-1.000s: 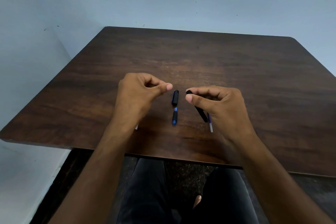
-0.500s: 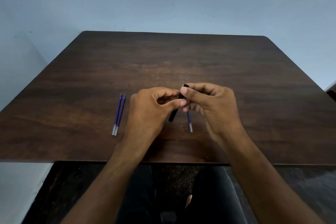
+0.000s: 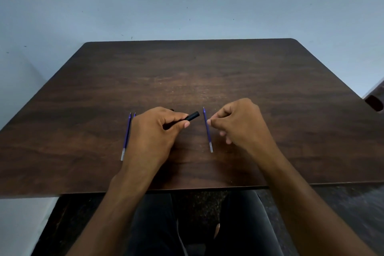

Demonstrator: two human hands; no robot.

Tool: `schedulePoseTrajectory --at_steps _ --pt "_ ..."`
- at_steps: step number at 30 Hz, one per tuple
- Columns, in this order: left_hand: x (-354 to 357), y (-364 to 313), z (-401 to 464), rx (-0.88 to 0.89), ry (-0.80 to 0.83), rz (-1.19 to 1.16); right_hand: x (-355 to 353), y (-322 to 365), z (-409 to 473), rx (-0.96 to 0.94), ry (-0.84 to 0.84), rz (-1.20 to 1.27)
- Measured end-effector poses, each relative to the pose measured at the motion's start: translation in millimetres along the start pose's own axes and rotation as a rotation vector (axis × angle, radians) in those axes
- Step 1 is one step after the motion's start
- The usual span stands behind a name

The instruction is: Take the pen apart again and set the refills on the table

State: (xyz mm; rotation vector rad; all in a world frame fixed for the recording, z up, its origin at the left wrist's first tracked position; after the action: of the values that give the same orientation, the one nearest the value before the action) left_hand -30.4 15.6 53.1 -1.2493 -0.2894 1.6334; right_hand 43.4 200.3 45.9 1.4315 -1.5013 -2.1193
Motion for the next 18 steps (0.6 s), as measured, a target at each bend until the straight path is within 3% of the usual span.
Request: schedulePoseTrajectory --at_steps 9,18 --pt "3.2 11.0 -5.8 -0.032 0.015 0.005 27.1 7.4 6.0 0.050 -0.065 -0.481" --pt "3.8 16.7 -6.3 -0.033 -0.018 -0.084 28.3 12.7 8.9 0.090 -0.010 -0.543"
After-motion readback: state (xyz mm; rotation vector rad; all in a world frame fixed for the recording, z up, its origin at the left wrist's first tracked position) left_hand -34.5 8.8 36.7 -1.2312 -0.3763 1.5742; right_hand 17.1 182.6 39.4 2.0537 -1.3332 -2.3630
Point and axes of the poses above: each hand's wrist, its own z-axis towards the middle knuckle, its own x-axis out of the palm, y = z × x, the point moved 4 cm from there along z, towards the middle knuckle, and after that the axes turned 6 degrees about -y, right-handed, at the moved point
